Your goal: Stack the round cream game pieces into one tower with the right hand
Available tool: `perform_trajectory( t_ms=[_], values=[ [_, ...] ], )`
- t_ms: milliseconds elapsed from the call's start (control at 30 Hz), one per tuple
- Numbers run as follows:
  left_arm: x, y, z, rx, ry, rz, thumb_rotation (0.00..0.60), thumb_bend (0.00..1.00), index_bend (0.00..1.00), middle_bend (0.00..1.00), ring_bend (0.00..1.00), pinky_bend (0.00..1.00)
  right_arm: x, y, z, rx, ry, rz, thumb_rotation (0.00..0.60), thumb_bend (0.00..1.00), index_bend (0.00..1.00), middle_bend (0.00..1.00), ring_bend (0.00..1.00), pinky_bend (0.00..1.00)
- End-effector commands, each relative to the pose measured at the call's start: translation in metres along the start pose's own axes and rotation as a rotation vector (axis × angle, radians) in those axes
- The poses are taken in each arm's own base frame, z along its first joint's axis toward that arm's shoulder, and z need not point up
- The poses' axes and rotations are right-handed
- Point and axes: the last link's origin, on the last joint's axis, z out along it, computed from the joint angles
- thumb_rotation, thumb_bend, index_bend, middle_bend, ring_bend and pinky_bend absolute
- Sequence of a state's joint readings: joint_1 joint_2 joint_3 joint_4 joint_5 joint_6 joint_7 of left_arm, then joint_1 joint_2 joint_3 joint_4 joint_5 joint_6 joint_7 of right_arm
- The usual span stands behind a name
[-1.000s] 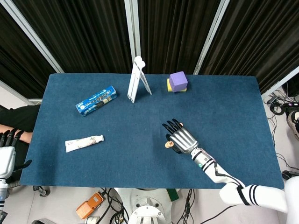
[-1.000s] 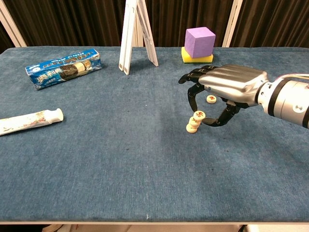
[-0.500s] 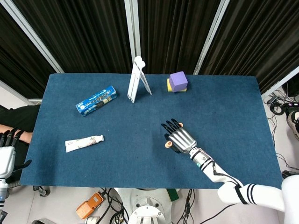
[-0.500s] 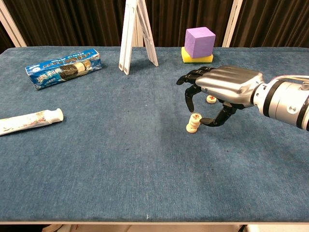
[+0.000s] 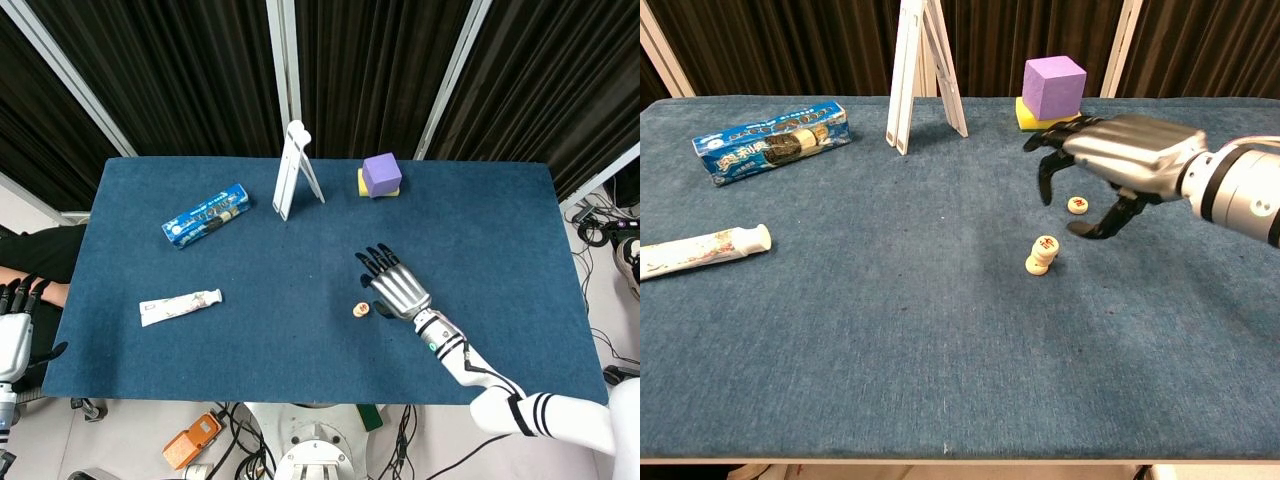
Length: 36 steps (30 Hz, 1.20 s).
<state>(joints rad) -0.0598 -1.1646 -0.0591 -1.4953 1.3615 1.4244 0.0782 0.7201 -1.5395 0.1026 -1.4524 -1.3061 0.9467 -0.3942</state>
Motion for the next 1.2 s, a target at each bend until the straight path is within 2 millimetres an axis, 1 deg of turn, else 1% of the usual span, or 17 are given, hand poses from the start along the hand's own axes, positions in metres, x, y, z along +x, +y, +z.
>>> perform_trajectory(
  t_ms=[33, 100, 200, 400, 500, 767, 1200],
  values=[
    [0.000, 0.001, 0.000, -0.005, 0.001, 0.000, 0.600, 0.03, 0.10, 0.03, 0.01, 0.00, -0.002, 0.024, 0.009, -0.091, -0.008, -0.017, 0.600, 0.41, 0.44, 0.13, 0.00, 0.03],
    [0.000, 0.003, 0.001, -0.008, 0.000, 0.000, 0.600, 0.03, 0.10, 0.03, 0.01, 0.00, -0.005, 0.031, 0.015, -0.124, -0.020, -0.006, 0.600, 0.39, 0.43, 0.13, 0.00, 0.03],
    [0.001, 0.003, 0.000, -0.009, 0.000, 0.005, 0.600, 0.03, 0.10, 0.03, 0.01, 0.00, -0.009, 0.037, 0.025, -0.149, -0.034, 0.003, 0.600, 0.39, 0.43, 0.13, 0.00, 0.03],
    [0.004, 0.004, -0.001, -0.005, 0.000, 0.013, 0.600, 0.03, 0.10, 0.03, 0.01, 0.00, -0.016, 0.039, 0.042, -0.164, -0.059, 0.016, 0.600, 0.39, 0.45, 0.13, 0.00, 0.03],
    [0.004, 0.004, -0.001, -0.001, -0.001, 0.014, 0.600, 0.03, 0.10, 0.03, 0.01, 0.00, -0.019, 0.039, 0.047, -0.162, -0.072, 0.008, 0.600, 0.39, 0.46, 0.13, 0.00, 0.03],
    [0.005, 0.004, -0.001, 0.000, -0.004, 0.018, 0.600, 0.03, 0.10, 0.03, 0.01, 0.00, -0.025, 0.040, 0.055, -0.169, -0.089, 0.010, 0.600, 0.41, 0.48, 0.13, 0.00, 0.03],
    [0.005, 0.004, 0.000, 0.002, -0.006, 0.023, 0.600, 0.03, 0.10, 0.03, 0.01, 0.00, -0.031, 0.041, 0.060, -0.169, -0.102, 0.019, 0.600, 0.51, 0.53, 0.13, 0.00, 0.03]
  ],
)
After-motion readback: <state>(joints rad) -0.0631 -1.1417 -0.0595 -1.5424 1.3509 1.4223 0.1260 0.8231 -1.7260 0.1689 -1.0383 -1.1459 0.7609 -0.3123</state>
